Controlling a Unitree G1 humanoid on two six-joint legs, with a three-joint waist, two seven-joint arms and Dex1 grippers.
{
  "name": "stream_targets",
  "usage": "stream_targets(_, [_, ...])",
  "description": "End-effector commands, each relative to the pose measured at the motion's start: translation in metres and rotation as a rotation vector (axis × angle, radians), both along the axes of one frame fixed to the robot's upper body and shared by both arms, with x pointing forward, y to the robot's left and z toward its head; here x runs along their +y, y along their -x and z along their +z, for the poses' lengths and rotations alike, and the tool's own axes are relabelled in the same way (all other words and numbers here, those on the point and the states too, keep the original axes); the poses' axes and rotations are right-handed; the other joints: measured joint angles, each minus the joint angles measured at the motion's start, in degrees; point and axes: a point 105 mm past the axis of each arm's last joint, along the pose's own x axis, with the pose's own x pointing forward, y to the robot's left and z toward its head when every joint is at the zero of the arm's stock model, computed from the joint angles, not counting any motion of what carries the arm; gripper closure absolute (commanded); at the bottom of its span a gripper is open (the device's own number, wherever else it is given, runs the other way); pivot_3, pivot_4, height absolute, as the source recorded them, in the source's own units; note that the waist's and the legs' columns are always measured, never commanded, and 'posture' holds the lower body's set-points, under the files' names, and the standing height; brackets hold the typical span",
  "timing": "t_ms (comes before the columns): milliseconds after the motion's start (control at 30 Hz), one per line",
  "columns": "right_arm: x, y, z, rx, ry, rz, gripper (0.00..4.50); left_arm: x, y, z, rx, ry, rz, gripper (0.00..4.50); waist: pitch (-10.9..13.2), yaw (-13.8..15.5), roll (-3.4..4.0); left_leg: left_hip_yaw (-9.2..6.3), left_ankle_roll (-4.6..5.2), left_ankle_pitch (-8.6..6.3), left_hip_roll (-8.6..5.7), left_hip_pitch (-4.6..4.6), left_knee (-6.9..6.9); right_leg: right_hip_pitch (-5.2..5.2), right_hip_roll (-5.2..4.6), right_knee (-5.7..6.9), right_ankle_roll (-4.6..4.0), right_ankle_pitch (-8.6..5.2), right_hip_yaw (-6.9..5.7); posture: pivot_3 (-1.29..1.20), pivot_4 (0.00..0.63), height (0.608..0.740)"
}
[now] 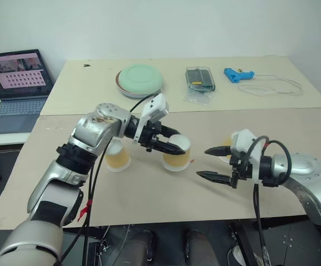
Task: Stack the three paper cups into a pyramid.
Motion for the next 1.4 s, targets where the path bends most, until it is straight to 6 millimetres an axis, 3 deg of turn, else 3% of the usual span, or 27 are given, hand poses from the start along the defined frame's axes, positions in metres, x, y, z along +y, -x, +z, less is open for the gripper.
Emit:
stream_targets(33, [0.001, 0.004, 0.011, -0.058, -0.011, 0.007, 0.38, -0.007, 0.002, 0.009, -0.031, 0.009, -0.049, 2.11, 0.0, 0.12, 0.0, 0.0, 0.01, 0.0, 0.0, -0.01, 0.01, -0.01, 0.0, 0.01, 0.0, 0.0, 0.0, 0.0, 0.15, 0.738])
stream_targets(400, [0.0, 0.003, 0.012, -0.067, -0.01, -0.002, 0.38, -0.005, 0.001, 0.006, -0.043, 0.0, -0.057, 2.11, 0.0, 0.03, 0.0, -0.01, 0.06, -0.03, 0.0, -0.14, 0.41, 0.03, 0.04, 0.09, 0.15, 0.09, -0.02, 0.0, 0.15, 0.738])
stream_targets(433, [0.0, 0.002, 0.012, -0.068, -0.012, -0.001, 0.38, -0.005, 0.001, 0.006, -0.047, -0.001, -0.055, 1.12, 0.0, 0.04, 0.0, -0.01, 0.06, -0.03, 0.0, -0.15, 0.45, 0.03, 0.04, 0.09, 0.17, 0.12, -0.01, 0.0, 0.15, 0.738])
stream_targets(533, [0.0, 0.001, 0.013, -0.071, -0.011, 0.001, 0.38, -0.004, 0.0, 0.006, -0.054, -0.003, -0.049, 0.03, 0.0, 0.07, 0.0, -0.01, 0.06, -0.03, 0.0, -0.16, 0.53, 0.07, 0.04, 0.06, 0.27, 0.17, -0.02, 0.0, 0.15, 0.738])
stream_targets(767, [0.0, -0.001, 0.014, -0.077, -0.005, 0.009, 0.38, 0.0, -0.004, 0.012, -0.067, 0.008, -0.014, 0.03, 0.0, 0.05, 0.0, -0.01, 0.06, -0.03, 0.0, -0.17, 0.55, 0.06, 0.05, 0.07, 0.27, 0.19, -0.01, 0.0, 0.15, 0.738])
stream_targets(933, [0.001, -0.002, 0.014, -0.076, -0.004, 0.018, 0.38, 0.01, -0.004, 0.029, -0.106, 0.03, 0.011, 0.03, 0.0, -0.15, 0.0, -0.01, 0.06, -0.03, 0.0, -0.17, 0.55, 0.05, 0.06, 0.07, 0.21, 0.22, -0.01, 0.0, 0.15, 0.738])
stream_targets(1133, [0.001, -0.003, 0.013, -0.07, 0.0, 0.028, 0.38, 0.033, 0.011, 0.067, -0.175, 0.086, 0.049, 0.03, 0.0, -0.3, 0.01, -0.01, 0.06, -0.03, 0.03, -0.19, 0.54, 0.0, 0.11, 0.07, 0.21, 0.23, 0.0, 0.0, 0.15, 0.738])
stream_targets(1233, [0.002, -0.003, 0.013, -0.067, -0.003, 0.035, 0.38, 0.037, 0.018, 0.076, -0.182, 0.107, 0.064, 0.03, 0.0, -0.31, 0.01, -0.01, 0.05, -0.03, 0.03, -0.19, 0.55, 0.0, 0.11, 0.07, 0.21, 0.22, 0.0, 0.0, 0.15, 0.738])
stream_targets(1400, [0.004, -0.003, 0.012, -0.061, -0.002, 0.044, 0.38, 0.071, 0.021, 0.124, -0.308, 0.247, 0.31, 0.03, 0.0, -0.41, 0.01, -0.02, 0.04, -0.03, 0.04, -0.19, 0.56, -0.01, 0.13, 0.09, 0.25, 0.21, 0.0, 0.0, 0.15, 0.738])
